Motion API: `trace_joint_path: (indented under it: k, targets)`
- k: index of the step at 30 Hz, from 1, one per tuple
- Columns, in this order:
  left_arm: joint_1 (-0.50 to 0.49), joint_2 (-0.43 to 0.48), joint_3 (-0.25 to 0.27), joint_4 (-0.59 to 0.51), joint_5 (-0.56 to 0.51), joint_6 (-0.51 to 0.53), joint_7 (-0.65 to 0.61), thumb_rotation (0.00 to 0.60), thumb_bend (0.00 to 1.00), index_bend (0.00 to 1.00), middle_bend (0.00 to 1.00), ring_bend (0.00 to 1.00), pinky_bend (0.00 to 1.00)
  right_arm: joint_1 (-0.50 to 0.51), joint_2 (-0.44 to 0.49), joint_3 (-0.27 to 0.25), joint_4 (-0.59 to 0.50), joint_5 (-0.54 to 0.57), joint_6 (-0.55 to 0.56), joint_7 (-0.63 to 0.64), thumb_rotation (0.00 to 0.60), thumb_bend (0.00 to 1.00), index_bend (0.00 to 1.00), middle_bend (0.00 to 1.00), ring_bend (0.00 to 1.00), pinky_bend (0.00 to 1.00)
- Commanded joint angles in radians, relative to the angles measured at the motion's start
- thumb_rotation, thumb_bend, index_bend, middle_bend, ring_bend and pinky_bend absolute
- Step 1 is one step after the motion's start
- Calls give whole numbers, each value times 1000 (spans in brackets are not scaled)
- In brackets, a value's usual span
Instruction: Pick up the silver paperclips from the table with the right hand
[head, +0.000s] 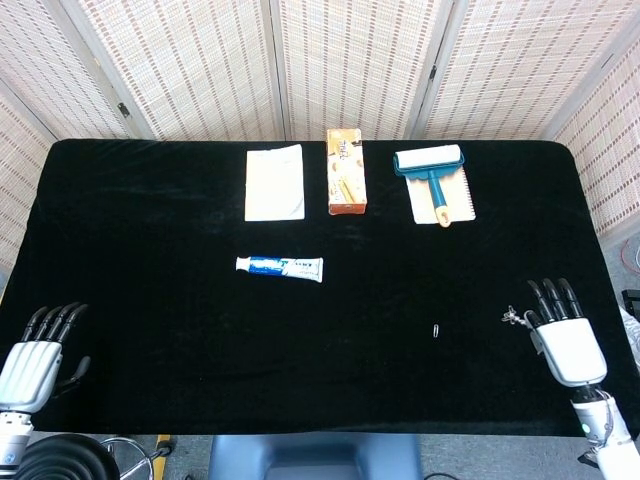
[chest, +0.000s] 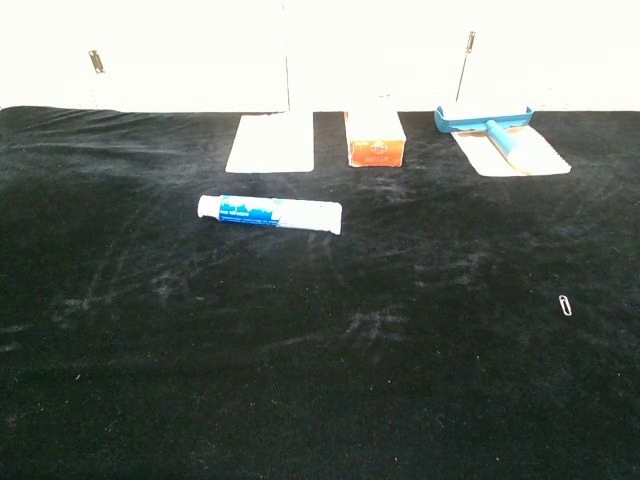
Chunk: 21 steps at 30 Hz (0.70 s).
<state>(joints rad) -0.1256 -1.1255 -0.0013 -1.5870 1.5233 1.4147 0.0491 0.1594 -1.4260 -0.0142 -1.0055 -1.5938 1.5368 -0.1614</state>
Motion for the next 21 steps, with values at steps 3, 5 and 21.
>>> trace_joint_path:
  k: [3, 5, 21]
  targets:
    - [0, -1, 0, 0, -2, -1, 1, 600, 465, 0, 113, 101, 75, -13, -46, -2, 87, 19, -35, 50, 600, 519, 1000, 126, 32, 0]
    - [0, 0, -1, 0, -4, 0, -1, 600, 465, 0, 113, 101, 75, -13, -53, 1, 102, 19, -34, 60, 600, 519, 1000, 126, 32, 0]
    - [1, 2, 0, 1, -2, 4, -9, 600, 471, 0, 113, 101, 76, -6, 9, -12, 25, 21, -106, 51, 600, 403, 62, 0, 0, 0]
